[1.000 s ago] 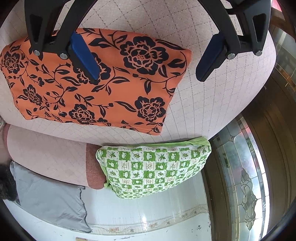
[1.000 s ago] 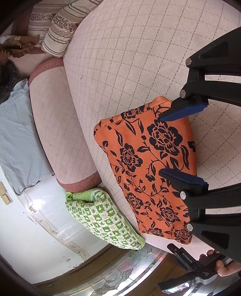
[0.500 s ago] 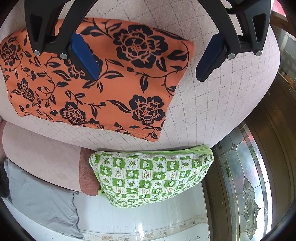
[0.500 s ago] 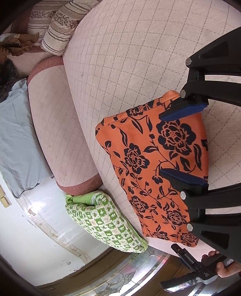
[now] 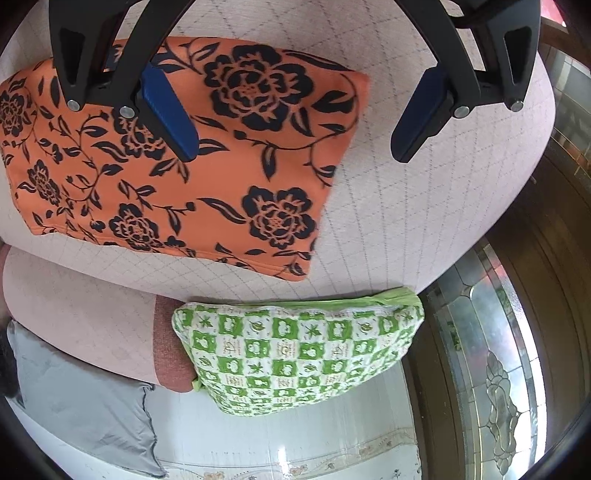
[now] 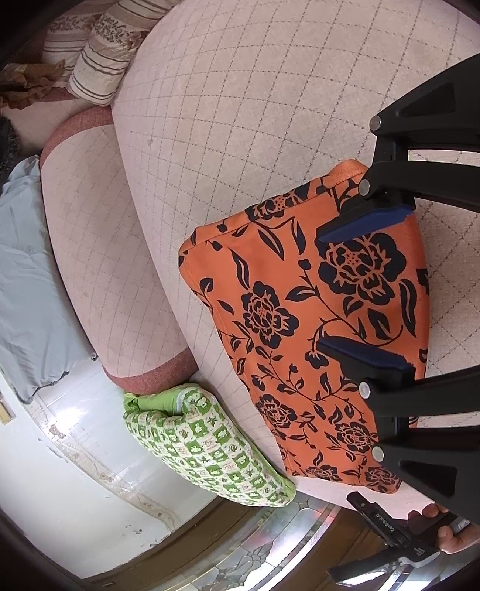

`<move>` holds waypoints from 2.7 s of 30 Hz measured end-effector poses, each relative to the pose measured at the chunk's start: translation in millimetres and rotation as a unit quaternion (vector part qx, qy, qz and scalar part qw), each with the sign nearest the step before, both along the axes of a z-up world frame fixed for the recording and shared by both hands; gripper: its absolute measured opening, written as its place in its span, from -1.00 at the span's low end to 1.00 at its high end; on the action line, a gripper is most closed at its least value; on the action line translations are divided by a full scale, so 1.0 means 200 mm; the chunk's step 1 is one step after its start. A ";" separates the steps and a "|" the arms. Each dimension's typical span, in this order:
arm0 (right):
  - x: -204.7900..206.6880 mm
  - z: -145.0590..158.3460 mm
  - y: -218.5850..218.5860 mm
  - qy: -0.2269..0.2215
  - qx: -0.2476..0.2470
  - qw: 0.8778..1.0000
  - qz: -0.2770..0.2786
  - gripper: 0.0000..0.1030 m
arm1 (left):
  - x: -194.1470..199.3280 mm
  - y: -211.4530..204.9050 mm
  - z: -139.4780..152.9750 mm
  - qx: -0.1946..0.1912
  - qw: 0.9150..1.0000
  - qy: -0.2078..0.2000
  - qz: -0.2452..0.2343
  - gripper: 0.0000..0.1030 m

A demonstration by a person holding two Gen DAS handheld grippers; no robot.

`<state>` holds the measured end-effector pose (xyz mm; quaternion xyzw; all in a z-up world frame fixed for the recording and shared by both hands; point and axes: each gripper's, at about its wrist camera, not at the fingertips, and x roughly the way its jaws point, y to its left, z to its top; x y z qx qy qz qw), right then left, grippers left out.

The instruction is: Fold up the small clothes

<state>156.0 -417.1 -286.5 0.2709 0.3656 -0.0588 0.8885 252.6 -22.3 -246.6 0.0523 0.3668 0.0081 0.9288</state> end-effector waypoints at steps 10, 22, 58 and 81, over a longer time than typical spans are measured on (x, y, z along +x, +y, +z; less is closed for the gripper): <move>0.00 -0.01 -0.02 0.006 -0.009 1.000 -0.007 0.10 | 0.03 0.07 -0.01 -0.007 1.000 0.007 0.019 1.00; -0.02 -0.01 -0.08 0.007 -0.012 1.000 -0.017 0.10 | 0.04 0.04 -0.03 -0.007 1.000 0.013 0.014 1.00; -0.08 -0.02 -0.21 -0.010 0.020 0.999 -0.035 0.31 | 0.04 -0.01 -0.05 0.008 1.000 0.022 0.014 1.00; -0.04 -0.09 -0.22 0.024 0.040 0.998 -0.049 0.32 | 0.11 0.14 -0.10 -0.010 0.998 0.056 0.032 1.00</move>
